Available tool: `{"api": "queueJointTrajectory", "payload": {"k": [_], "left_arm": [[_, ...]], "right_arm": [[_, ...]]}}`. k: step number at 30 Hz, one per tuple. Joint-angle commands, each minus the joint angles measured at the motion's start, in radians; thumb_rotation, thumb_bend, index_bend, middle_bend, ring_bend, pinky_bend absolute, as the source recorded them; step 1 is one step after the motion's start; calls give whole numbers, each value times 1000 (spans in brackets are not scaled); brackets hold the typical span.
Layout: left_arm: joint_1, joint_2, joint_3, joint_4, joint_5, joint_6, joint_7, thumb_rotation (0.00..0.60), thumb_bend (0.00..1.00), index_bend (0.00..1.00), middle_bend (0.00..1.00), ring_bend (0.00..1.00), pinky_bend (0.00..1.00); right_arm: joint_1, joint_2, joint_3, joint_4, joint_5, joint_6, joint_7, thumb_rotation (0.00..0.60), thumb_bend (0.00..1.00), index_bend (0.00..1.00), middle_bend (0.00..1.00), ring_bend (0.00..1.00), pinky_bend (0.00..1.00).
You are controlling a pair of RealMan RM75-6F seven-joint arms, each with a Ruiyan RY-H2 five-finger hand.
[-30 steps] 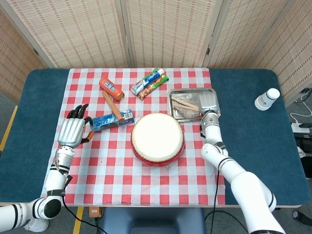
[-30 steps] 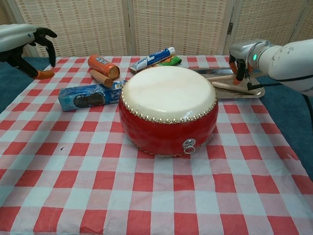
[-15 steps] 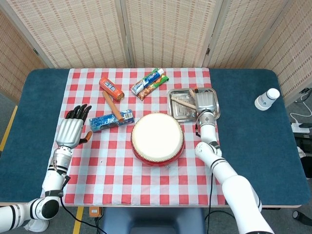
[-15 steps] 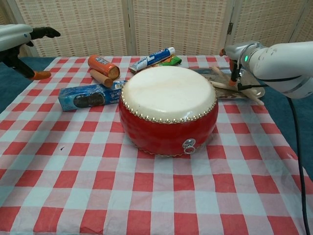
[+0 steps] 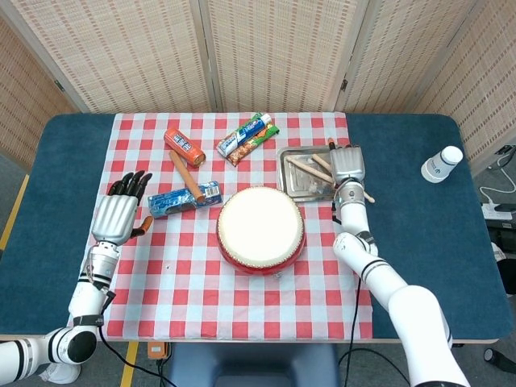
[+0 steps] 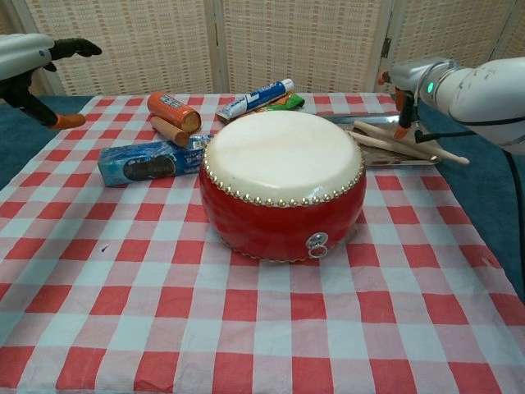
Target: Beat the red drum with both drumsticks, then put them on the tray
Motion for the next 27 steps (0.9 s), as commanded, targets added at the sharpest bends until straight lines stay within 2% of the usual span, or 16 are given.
{"api": "queueJointTrajectory", "payload": {"k": [1,5,6,7,9,11,16,18,20,23,27], "left_arm": [[5,9,3,1,6,-2,-8,600,356,0,0,0,131],[19,23,2,13,22,7,-32,600,359,0,0,0,140],[27,31,0,14,29,10,-48,600,361,0,0,0,141],[33,36,-1,14,34,13,-61,600,364,6,0,0,142],[44,51,-2,12,44,14,-89,600,369,21,0,0,146],[54,64,-2,10,54,17,-104,600,373,38,2,0,150],[68,81,2,3,66,24,-118,600,372,54,9,0,150],[86,97,6,-7,82,36,-140,600,372,59,12,0,150],[132,124,27,-28,119,79,-178,600,372,61,13,0,150],[184,150,60,-39,181,120,-225,600,373,61,13,0,150],[251,166,95,-41,250,190,-276,600,372,61,13,0,150]], "right_arm": [[-56,115,7,-210,-45,69,37,600,72,110,307,256,324],[-169,332,-4,-617,-86,204,60,600,155,164,307,266,340],[-219,429,-9,-787,-99,268,63,600,164,169,307,266,340],[-252,487,-14,-889,-111,307,67,600,171,170,307,266,341],[-319,603,-27,-1081,-142,382,81,600,182,170,307,266,341],[-372,681,-42,-1204,-189,439,105,600,186,166,307,262,341],[-441,760,-65,-1318,-259,506,150,600,186,102,306,213,331],[-508,819,-93,-1393,-337,564,204,600,186,48,288,163,300],[-628,890,-150,-1471,-473,671,298,600,186,11,242,108,253],[-743,930,-224,-1459,-668,766,451,600,186,0,181,40,185],[-840,936,-295,-1387,-822,857,599,600,186,0,111,0,97]]}}
